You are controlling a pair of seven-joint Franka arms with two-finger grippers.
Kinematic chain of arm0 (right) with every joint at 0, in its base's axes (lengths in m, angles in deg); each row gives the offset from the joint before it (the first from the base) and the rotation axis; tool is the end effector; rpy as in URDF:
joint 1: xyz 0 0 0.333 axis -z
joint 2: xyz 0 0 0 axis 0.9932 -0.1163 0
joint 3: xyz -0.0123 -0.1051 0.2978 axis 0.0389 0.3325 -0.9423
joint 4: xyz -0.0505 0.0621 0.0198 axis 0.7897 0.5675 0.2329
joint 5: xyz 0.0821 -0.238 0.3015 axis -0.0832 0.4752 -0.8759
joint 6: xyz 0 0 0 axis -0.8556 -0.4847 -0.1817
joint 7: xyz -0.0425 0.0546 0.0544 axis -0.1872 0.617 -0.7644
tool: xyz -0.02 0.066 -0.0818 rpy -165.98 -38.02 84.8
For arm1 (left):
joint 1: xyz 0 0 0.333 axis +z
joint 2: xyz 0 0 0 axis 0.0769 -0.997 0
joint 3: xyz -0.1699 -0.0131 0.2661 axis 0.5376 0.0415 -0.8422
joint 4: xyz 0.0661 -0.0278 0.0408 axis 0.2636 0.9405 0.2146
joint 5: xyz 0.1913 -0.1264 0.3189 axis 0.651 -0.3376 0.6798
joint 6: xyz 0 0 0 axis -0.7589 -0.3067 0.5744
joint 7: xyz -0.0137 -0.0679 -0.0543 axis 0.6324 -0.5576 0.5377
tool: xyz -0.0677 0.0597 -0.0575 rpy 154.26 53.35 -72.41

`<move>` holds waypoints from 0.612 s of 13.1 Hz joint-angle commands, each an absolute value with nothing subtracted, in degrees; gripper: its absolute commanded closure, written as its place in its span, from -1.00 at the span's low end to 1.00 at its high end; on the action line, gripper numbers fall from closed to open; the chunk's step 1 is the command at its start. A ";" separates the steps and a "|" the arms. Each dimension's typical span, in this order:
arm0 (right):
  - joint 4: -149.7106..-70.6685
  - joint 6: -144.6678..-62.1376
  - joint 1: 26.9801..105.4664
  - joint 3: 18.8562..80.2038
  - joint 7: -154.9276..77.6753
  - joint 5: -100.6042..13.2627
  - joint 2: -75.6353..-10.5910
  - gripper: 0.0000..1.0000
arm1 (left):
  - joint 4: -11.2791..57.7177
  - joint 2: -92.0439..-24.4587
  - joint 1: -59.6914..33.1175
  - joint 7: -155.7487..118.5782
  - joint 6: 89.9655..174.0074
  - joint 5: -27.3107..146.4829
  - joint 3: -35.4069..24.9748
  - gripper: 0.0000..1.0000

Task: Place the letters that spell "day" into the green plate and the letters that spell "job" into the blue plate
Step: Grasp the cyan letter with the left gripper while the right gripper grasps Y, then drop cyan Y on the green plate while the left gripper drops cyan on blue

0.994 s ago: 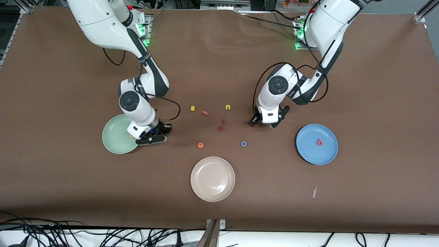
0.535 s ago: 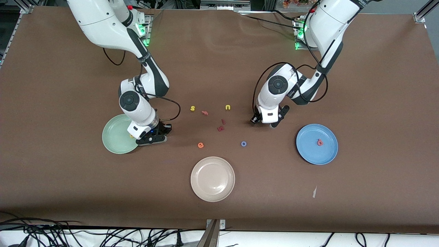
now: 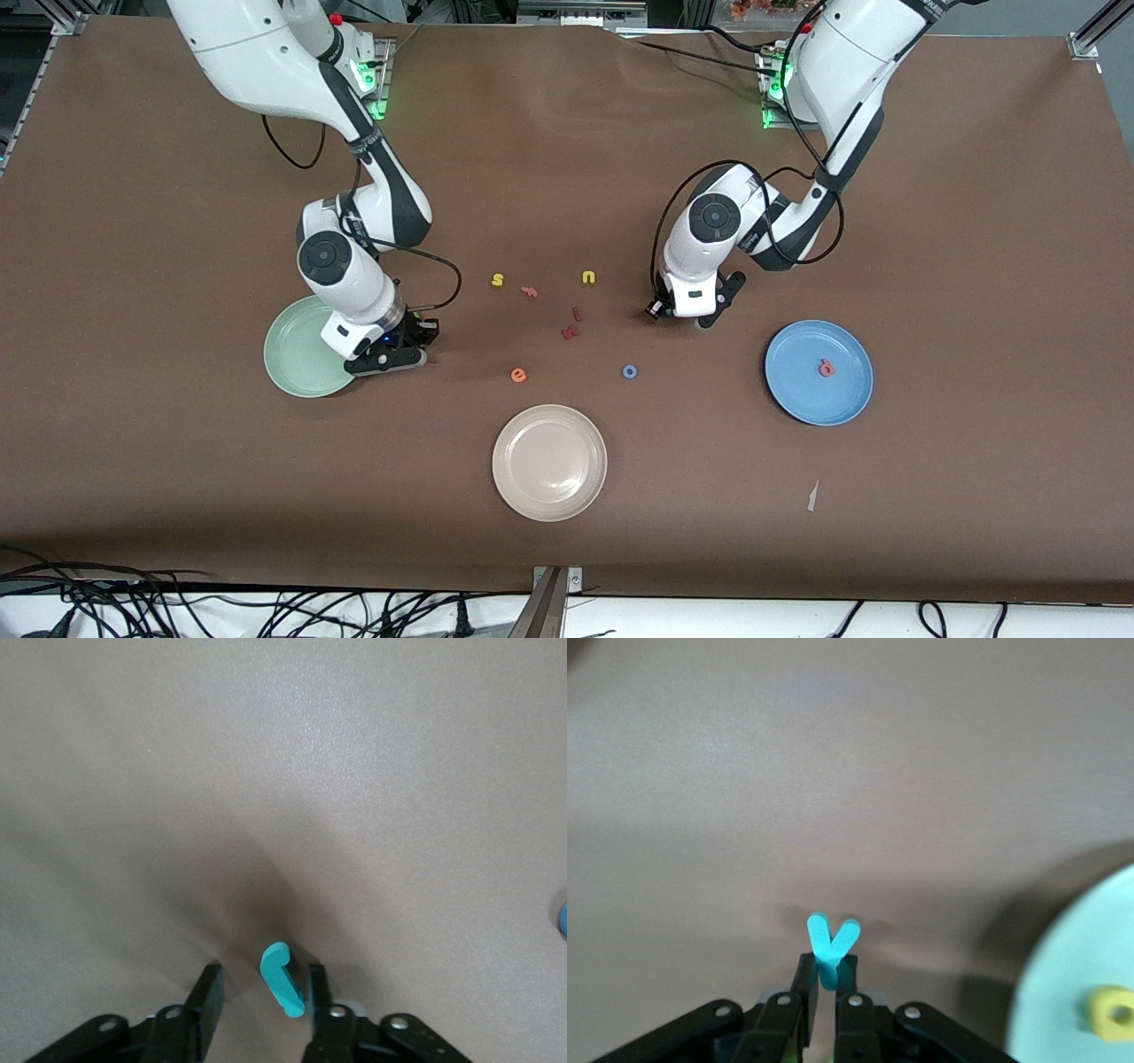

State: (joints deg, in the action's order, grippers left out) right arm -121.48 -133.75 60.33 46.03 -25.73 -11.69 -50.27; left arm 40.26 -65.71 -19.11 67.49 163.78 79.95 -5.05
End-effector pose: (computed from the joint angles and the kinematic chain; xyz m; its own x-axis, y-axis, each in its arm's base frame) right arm 0.5936 0.2283 0.2185 0.9834 0.1631 0.0799 0.1672 -0.9847 -0.0485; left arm 0.4990 -0.3287 0.1715 0.6063 0.7923 -0.0681 0.7950 -0.6062 0.0241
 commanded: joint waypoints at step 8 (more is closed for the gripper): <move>-134.48 -127.97 74.61 46.10 -46.50 -11.75 -35.56 1.00 | 39.70 -66.64 -19.79 68.75 164.15 84.66 -5.35 0.99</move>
